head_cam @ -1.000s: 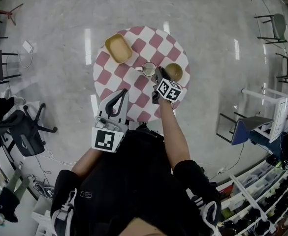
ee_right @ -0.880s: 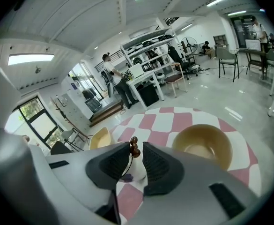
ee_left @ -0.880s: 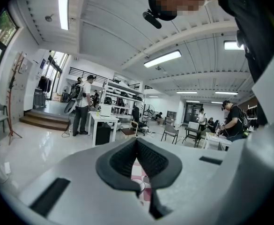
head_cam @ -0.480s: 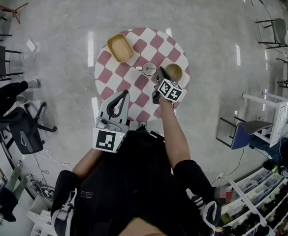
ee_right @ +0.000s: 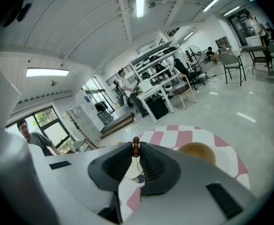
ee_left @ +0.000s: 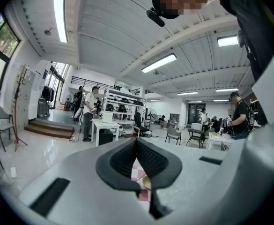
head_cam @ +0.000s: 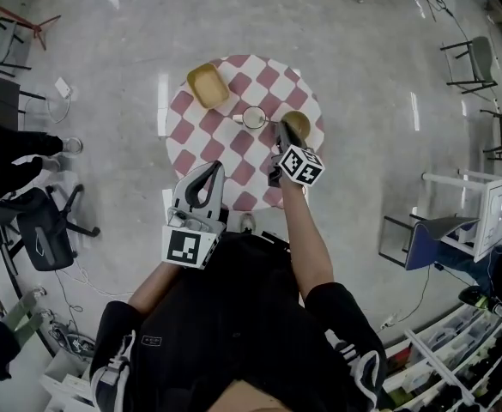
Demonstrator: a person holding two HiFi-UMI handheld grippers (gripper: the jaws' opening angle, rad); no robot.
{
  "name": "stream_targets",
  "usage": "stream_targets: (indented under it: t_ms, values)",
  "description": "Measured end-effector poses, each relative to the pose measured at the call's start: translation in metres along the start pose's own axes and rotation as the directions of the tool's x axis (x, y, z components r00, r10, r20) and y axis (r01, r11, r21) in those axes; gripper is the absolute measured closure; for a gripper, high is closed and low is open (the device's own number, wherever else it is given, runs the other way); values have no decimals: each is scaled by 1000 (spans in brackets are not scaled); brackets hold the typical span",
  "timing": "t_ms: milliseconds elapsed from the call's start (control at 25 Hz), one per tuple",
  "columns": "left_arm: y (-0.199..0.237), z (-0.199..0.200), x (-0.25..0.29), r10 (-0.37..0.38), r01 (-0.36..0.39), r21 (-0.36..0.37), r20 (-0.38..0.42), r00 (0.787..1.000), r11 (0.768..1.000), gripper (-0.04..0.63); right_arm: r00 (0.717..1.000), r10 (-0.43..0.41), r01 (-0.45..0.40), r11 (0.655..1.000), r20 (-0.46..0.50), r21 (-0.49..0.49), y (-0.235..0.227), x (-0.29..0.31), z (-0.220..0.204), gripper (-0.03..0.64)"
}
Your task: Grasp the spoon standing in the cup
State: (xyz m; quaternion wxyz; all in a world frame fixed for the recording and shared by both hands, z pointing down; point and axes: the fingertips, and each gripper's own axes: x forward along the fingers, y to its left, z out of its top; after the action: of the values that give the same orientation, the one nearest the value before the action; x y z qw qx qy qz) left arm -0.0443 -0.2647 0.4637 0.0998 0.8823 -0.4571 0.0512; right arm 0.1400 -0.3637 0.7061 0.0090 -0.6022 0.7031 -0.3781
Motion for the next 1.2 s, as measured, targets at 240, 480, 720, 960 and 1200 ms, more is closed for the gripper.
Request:
stream_targets:
  t_ms: [240, 480, 720, 960, 1200]
  values:
    - [-46, 7, -34, 0, -1, 20, 43, 999, 1000, 586, 989, 99, -92, 993, 107, -68, 31, -75, 30, 551]
    - [-97, -1, -80, 14, -17, 31, 88, 996, 999, 586, 979, 146, -119, 975, 141, -188, 55, -161, 32, 551]
    - [-142, -7, -127, 65, -70, 41, 113, 991, 997, 586, 972, 199, -154, 942, 128, -298, 74, -235, 18, 551]
    - [-160, -15, -158, 100, -107, 49, 116, 988, 993, 586, 966, 224, -163, 914, 128, -373, 89, -283, 6, 551]
    - [-171, -18, -164, 83, -89, 49, 118, 990, 995, 586, 963, 233, -164, 907, 138, -387, 103, -317, 0, 551]
